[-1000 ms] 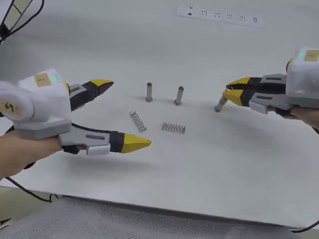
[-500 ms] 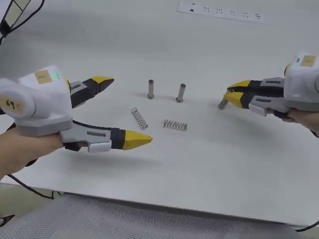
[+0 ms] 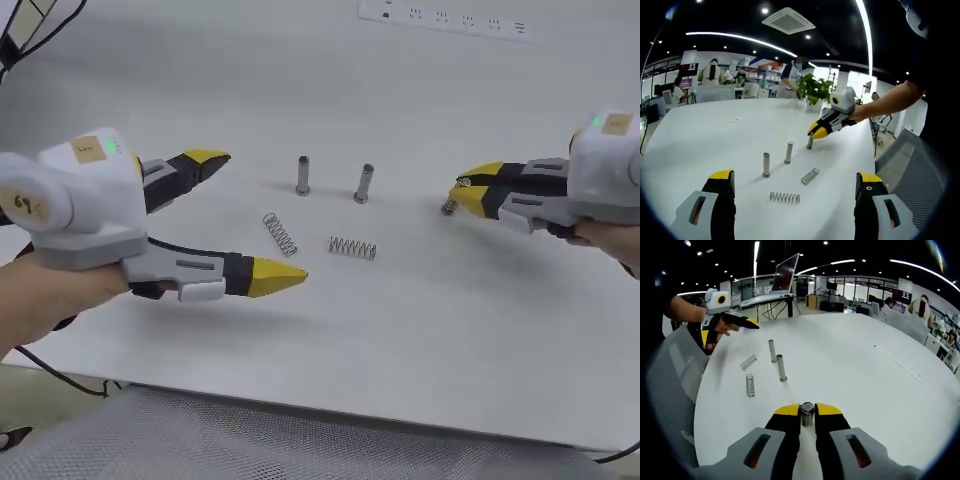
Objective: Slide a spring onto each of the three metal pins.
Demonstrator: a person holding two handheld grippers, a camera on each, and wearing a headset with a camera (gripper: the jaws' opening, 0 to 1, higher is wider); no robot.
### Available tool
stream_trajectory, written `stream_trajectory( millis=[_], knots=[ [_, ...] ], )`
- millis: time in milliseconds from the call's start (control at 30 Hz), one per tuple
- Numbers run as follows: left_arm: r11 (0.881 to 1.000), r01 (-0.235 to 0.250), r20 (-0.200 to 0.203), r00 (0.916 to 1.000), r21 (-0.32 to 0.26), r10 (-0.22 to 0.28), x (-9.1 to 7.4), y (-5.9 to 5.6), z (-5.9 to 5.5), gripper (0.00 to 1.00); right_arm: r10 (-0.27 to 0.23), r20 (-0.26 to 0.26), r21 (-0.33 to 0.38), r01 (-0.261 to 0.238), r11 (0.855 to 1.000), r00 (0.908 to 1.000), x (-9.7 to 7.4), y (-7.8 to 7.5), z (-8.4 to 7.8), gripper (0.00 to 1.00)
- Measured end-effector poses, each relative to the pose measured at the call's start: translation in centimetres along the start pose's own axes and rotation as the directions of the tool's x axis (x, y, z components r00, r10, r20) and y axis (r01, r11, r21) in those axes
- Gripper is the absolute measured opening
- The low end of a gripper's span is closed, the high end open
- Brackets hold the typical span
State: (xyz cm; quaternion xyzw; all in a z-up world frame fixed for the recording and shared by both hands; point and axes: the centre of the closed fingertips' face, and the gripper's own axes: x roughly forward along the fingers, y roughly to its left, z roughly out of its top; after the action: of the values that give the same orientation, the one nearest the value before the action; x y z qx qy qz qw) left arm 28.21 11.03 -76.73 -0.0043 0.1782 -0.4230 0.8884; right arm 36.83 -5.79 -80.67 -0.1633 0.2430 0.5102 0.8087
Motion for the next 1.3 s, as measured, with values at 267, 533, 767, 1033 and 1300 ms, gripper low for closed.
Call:
stream_trajectory(
  millis=[267,533,767,1033,1300],
  knots=[
    [1.000,0.001,0.002,1.0000,-0.001,-0.001,-0.1,0.0,0.0,0.98,0.009,0.003,0.035,-0.009,0.999,1.0000,0.1,0.2,0.2,0.10],
    [1.000,-0.003,0.006,1.0000,-0.002,0.003,-0.2,0.1,0.2,0.98,-0.004,0.007,0.050,0.003,0.999,1.0000,0.1,0.0,0.4,0.18],
    [1.000,-0.002,0.004,1.0000,0.001,0.002,-0.2,0.1,0.4,0.98,-0.007,0.027,0.055,0.005,0.998,0.9996,-0.3,0.0,1.0,0.28],
    [1.000,0.000,0.005,1.0000,0.008,0.000,-0.2,-0.1,0.7,0.98,-0.011,0.041,0.069,0.008,0.998,0.9991,-0.8,0.3,1.4,0.34],
    [1.000,0.007,0.004,1.0000,0.016,-0.007,-0.3,-0.4,0.9,0.98,-0.023,0.050,0.078,0.019,0.997,0.9985,-1.4,0.6,1.8,0.40]
  ],
)
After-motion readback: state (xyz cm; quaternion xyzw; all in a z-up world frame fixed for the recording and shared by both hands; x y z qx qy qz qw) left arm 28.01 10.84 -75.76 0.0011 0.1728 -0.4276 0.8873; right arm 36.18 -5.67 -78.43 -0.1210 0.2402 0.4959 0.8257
